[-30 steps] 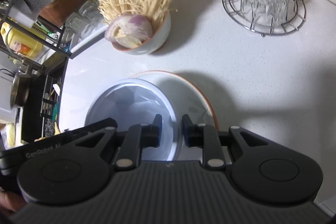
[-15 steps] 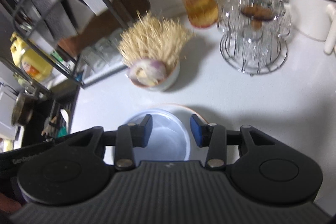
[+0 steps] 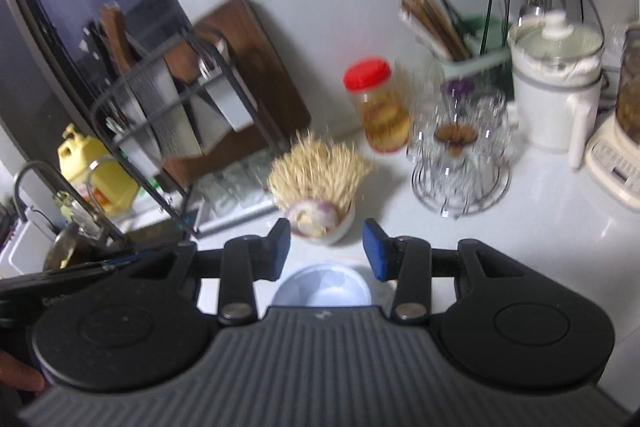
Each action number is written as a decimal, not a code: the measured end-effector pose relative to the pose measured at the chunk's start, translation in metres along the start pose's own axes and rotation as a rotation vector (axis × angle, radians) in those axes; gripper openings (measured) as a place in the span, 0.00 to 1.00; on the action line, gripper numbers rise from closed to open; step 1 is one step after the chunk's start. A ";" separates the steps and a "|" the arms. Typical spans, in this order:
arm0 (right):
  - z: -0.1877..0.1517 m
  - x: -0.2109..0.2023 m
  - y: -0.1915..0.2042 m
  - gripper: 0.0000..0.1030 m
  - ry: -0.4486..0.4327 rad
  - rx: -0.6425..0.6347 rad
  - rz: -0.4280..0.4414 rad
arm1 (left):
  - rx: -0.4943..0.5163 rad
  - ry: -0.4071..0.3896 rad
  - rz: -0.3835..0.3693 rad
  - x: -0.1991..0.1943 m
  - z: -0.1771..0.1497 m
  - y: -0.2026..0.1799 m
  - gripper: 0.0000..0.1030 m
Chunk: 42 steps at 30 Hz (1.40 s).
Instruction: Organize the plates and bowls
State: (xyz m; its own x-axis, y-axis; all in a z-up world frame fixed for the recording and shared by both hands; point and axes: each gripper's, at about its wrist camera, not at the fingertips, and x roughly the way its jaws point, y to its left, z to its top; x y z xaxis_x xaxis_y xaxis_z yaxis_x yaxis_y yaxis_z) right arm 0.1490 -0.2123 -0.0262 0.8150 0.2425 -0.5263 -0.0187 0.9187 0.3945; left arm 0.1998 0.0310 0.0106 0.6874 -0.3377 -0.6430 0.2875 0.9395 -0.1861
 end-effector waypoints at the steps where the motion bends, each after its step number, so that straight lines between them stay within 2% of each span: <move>1: 0.001 -0.008 0.000 0.42 -0.020 -0.008 0.003 | 0.020 -0.015 0.008 -0.006 0.001 -0.007 0.48; 7: 0.002 -0.061 -0.010 0.42 -0.125 -0.047 0.004 | 0.065 -0.117 0.041 -0.047 0.008 -0.047 0.48; 13: -0.010 -0.100 -0.022 0.42 -0.149 -0.071 0.029 | 0.109 -0.167 0.086 -0.079 -0.016 -0.090 0.50; 19: -0.032 -0.125 -0.030 0.42 -0.117 -0.102 0.046 | 0.038 -0.125 0.098 -0.097 -0.051 -0.111 0.51; 24: -0.053 -0.141 -0.039 0.43 -0.079 -0.107 0.059 | 0.015 -0.101 0.143 -0.113 -0.082 -0.126 0.61; 30: -0.078 -0.153 -0.050 0.42 -0.022 -0.105 0.059 | -0.028 -0.052 0.184 -0.127 -0.116 -0.136 0.68; 39: -0.103 -0.171 -0.053 0.42 0.009 -0.118 0.028 | -0.098 -0.027 0.185 -0.138 -0.149 -0.135 0.87; 42: -0.107 -0.176 -0.054 0.48 0.005 -0.118 0.010 | -0.098 -0.026 0.186 -0.141 -0.156 -0.135 0.92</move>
State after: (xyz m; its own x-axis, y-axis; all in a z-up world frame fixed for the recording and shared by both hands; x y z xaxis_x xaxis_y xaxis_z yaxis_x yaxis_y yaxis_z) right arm -0.0559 -0.2708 -0.0355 0.8112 0.2532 -0.5271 -0.0952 0.9466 0.3082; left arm -0.0403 -0.0394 0.0109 0.7399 -0.1581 -0.6539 0.0888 0.9864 -0.1381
